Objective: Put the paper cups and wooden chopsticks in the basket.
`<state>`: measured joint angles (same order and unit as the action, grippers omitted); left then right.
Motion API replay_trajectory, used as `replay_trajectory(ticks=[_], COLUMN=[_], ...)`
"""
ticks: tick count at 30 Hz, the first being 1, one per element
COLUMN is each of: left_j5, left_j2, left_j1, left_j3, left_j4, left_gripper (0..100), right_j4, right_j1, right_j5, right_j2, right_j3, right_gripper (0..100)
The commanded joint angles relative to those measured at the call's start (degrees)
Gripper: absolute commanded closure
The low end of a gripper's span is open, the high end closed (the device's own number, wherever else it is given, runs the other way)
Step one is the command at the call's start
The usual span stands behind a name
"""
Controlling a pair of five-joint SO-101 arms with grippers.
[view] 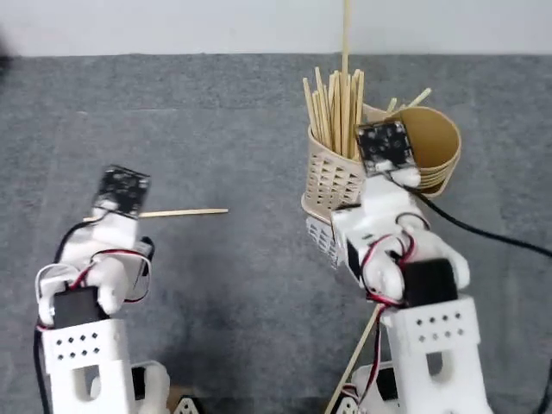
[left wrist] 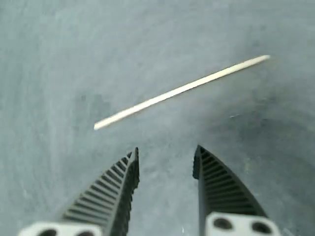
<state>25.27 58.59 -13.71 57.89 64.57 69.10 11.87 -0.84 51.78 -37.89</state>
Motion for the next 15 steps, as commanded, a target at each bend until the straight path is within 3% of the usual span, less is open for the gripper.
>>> replay_trajectory(ticks=[1,6,12,15], left_j5=[3.3,10.4,25.5,27.5], left_j2=[-1.7,-17.1,-41.1,-51.8], left_j1=[4.0,7.6,10.2,10.6], left_j3=[-6.3,-16.8,-33.5,-42.2], left_j4=[1.4,6.4,12.9,13.1], left_gripper=[83,83,82,79], right_j4=[0.1,-4.8,-14.5,-15.0], right_j1=[-2.3,-4.8,-5.9,-5.8], right_j5=[2.0,2.3,5.0,5.1], right_j2=[5.6,10.9,16.0,18.7], right_j3=[-2.5,-11.0,-21.4,-22.8], right_gripper=[99.0,99.0,99.0,99.0])
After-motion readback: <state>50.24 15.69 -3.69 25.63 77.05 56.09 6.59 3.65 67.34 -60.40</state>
